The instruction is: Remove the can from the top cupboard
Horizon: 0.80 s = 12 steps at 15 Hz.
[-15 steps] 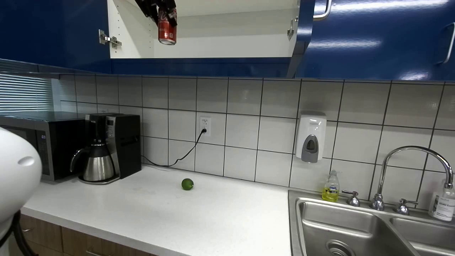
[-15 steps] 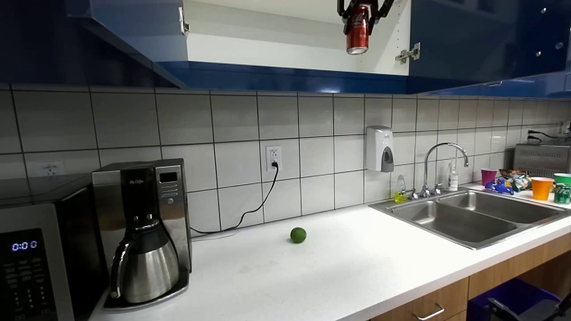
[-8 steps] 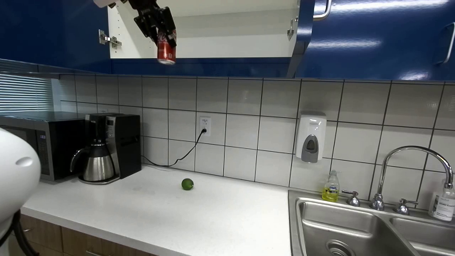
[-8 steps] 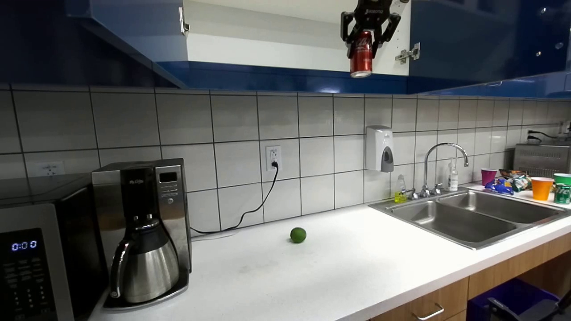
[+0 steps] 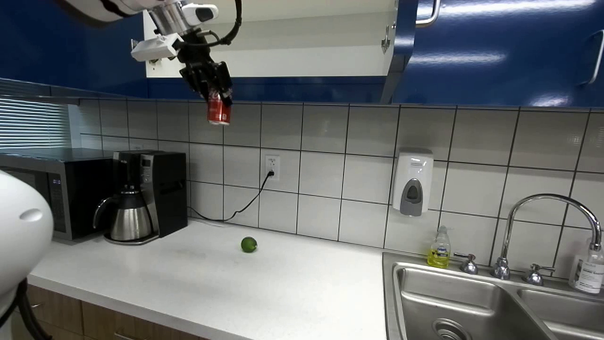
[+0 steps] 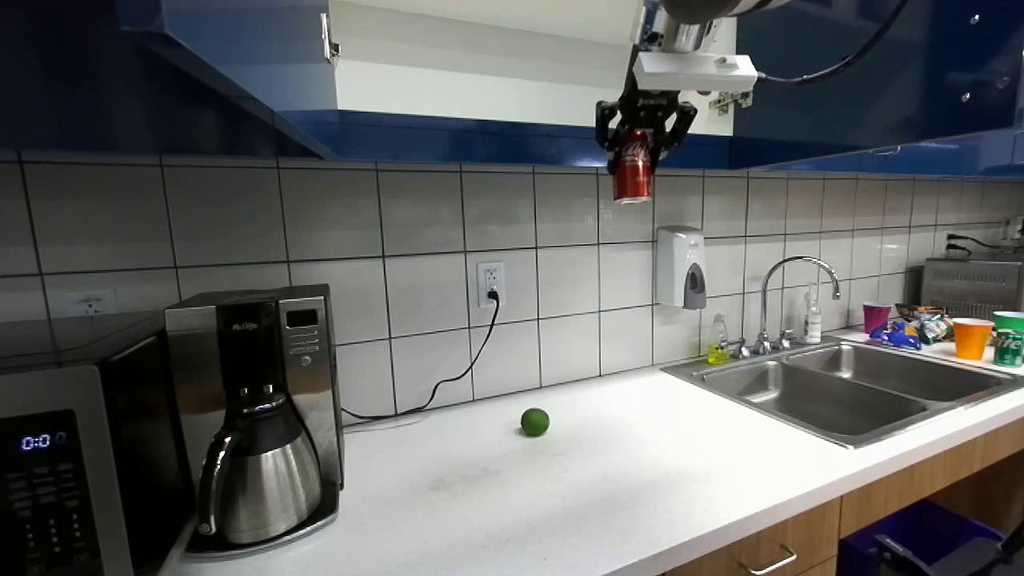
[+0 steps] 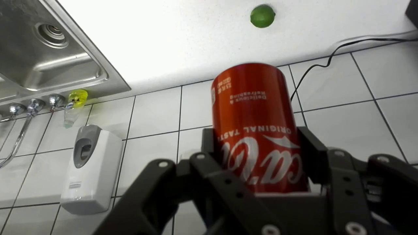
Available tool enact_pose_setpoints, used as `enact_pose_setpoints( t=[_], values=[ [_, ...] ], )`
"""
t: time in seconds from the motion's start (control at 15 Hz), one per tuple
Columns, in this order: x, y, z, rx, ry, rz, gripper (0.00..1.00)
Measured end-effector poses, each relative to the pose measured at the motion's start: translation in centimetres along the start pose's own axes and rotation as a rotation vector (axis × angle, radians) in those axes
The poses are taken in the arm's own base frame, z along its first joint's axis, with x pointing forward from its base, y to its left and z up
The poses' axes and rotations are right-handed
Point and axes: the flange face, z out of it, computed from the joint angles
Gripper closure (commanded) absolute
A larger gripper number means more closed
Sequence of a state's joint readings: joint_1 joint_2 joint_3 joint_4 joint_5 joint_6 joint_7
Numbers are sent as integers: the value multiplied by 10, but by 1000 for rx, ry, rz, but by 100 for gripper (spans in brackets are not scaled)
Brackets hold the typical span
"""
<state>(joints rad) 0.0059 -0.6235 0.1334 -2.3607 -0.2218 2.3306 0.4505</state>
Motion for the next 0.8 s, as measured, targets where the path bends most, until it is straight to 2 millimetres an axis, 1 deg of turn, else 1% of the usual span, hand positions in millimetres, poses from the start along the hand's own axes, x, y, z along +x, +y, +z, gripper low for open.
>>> enact_pose_setpoints(
  t=[0.53,0.8],
  values=[
    [-43,-8,99,18,-63,-34,62],
    [-65,-7,142,25,-99,-33,62]
  ],
)
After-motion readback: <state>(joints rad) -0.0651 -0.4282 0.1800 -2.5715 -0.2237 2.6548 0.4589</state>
